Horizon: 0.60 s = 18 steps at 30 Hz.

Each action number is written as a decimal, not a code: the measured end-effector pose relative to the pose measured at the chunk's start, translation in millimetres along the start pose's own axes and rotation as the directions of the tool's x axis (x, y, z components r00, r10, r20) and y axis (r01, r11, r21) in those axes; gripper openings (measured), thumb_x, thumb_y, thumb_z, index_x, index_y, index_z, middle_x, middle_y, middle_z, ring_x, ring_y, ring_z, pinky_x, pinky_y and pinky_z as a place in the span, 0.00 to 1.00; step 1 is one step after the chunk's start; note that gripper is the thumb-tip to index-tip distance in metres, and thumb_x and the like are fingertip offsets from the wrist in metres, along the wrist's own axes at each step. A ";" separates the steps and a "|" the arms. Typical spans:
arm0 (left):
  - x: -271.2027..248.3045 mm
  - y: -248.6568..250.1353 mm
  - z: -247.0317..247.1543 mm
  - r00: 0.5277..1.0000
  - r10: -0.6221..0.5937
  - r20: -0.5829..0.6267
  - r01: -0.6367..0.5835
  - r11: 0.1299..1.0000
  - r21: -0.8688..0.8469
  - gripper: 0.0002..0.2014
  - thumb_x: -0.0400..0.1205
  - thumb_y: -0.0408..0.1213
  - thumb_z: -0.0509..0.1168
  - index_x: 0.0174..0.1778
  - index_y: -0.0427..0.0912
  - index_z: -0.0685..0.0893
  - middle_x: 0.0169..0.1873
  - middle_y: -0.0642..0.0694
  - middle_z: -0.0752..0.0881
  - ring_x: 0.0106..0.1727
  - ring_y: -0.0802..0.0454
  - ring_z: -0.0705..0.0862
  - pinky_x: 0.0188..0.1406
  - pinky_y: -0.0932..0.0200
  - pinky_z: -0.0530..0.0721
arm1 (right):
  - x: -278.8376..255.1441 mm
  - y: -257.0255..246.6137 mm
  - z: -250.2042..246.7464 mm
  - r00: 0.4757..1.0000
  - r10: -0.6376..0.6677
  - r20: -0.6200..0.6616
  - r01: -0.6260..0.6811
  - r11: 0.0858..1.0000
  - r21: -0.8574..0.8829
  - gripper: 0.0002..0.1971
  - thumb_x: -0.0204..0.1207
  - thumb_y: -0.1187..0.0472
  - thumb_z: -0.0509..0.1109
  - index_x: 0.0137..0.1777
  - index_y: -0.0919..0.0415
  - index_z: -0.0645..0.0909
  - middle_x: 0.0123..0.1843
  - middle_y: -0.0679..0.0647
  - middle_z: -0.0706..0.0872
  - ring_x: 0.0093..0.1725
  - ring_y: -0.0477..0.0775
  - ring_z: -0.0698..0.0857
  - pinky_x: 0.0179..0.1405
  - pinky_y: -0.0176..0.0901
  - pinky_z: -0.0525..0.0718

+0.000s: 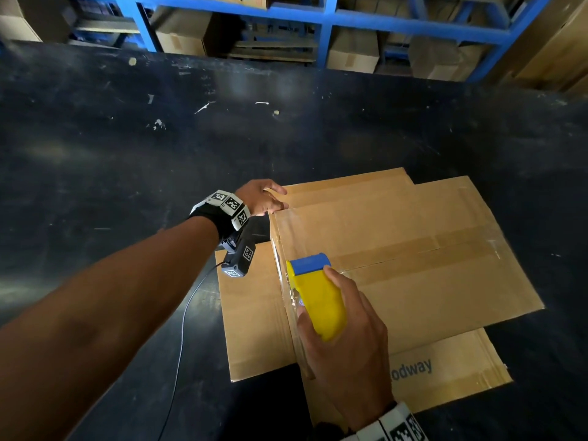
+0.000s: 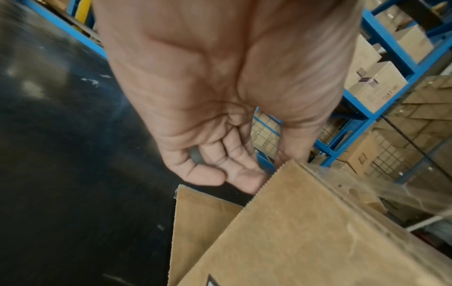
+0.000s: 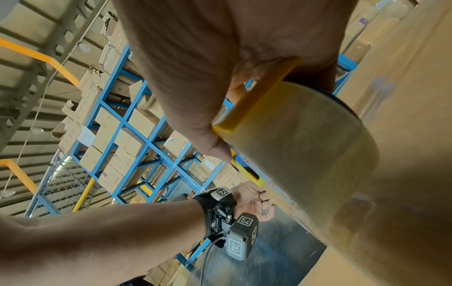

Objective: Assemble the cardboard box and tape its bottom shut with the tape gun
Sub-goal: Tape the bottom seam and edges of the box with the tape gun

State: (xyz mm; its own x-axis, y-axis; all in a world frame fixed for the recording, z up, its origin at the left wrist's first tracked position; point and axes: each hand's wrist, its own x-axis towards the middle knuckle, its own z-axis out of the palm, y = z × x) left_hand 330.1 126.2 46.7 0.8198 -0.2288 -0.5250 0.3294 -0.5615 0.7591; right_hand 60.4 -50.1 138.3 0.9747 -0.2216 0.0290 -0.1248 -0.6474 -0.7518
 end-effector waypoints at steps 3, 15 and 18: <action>0.5 4.4 -3.3 0.998 0.035 -0.044 -0.027 0.986 0.163 0.19 0.75 0.45 0.83 0.60 0.55 0.86 0.58 0.46 0.90 0.58 0.47 0.89 0.70 0.47 0.85 | -0.1 0.8 0.7 1.000 -0.005 -0.004 0.005 1.000 -0.006 0.32 0.68 0.43 0.75 0.74 0.41 0.74 0.54 0.42 0.84 0.46 0.45 0.83 0.43 0.47 0.87; -41.1 1.2 -2.4 0.902 0.431 -0.002 -0.423 0.884 0.198 0.14 0.84 0.28 0.73 0.58 0.51 0.92 0.47 0.57 0.94 0.51 0.64 0.92 0.57 0.63 0.88 | -3.7 5.2 -0.1 1.000 0.015 -0.015 -0.016 1.000 -0.019 0.30 0.67 0.45 0.77 0.72 0.43 0.78 0.51 0.43 0.85 0.44 0.44 0.84 0.41 0.39 0.85; -47.2 -8.5 -0.1 0.888 0.460 0.013 -0.448 0.858 0.252 0.15 0.87 0.32 0.69 0.60 0.56 0.93 0.53 0.59 0.93 0.56 0.66 0.89 0.56 0.64 0.88 | -5.4 6.3 0.5 0.999 0.033 0.001 -0.033 0.999 -0.026 0.31 0.68 0.45 0.77 0.72 0.44 0.77 0.51 0.44 0.85 0.45 0.43 0.84 0.41 0.34 0.82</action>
State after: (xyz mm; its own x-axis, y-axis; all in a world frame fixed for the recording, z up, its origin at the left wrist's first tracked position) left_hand 288.7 141.9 65.1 0.8732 -0.4719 -0.1219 -0.2030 -0.5795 0.7893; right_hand 54.5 -52.7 133.1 0.9703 -0.2418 0.0035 -0.1615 -0.6585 -0.7350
